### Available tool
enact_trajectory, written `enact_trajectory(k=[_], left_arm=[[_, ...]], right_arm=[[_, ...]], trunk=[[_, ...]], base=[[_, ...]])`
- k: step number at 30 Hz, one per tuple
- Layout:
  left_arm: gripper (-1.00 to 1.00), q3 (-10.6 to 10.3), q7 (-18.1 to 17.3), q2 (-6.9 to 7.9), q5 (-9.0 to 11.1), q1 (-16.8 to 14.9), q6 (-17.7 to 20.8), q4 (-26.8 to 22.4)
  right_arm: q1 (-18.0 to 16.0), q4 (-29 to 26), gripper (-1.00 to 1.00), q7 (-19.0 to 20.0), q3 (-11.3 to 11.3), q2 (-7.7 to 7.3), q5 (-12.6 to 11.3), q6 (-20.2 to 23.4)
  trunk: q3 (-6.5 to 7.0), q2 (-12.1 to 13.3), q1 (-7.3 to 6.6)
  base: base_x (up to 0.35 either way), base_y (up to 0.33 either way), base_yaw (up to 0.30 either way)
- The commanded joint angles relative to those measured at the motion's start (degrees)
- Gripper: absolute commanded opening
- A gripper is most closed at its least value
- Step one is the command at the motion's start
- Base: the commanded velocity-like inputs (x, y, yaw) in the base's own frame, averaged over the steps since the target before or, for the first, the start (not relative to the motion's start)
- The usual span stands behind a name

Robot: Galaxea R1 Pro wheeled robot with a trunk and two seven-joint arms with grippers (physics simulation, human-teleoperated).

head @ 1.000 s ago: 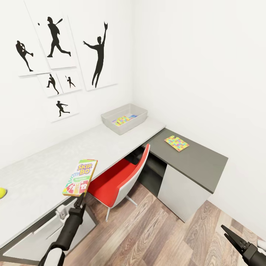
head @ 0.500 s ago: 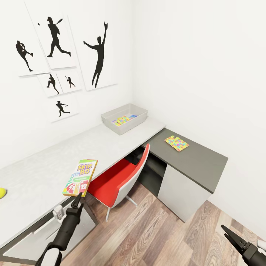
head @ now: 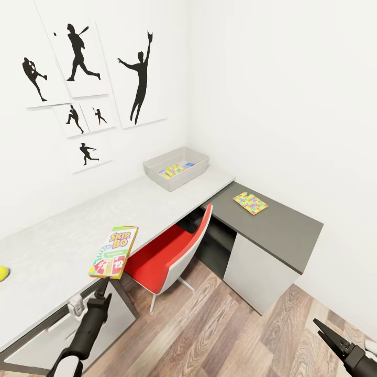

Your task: Put all the toys in the child's room - the three board games (two on the bed and one on the table), the two jigsaw puzzles on the table, and the tennis ball on the table - inside the toy box on the table in the child's room.

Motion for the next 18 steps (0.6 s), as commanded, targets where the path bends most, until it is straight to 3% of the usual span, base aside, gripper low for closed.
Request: enact_trajectory(k=[1, 18], left_arm=[[1.0, 0.2, 0.4, -0.06, 0.4, -0.1, 0.5, 0.1], [1.0, 0.4, 3.4, -0.01, 0.4, -0.2, 0.4, 0.8]], right_arm=[[0.0, 0.0, 1.0, 0.0, 0.0, 0.01, -0.3, 0.4], [0.0, 0.0, 1.0, -1.1, 0.0, 0.05, -0.4, 0.4]], trunk=[[-0.09, -0.1, 0.03], [-0.09, -0.1, 0.03]], base=[[0.0, 0.0, 0.0], [0.0, 0.0, 0.0]])
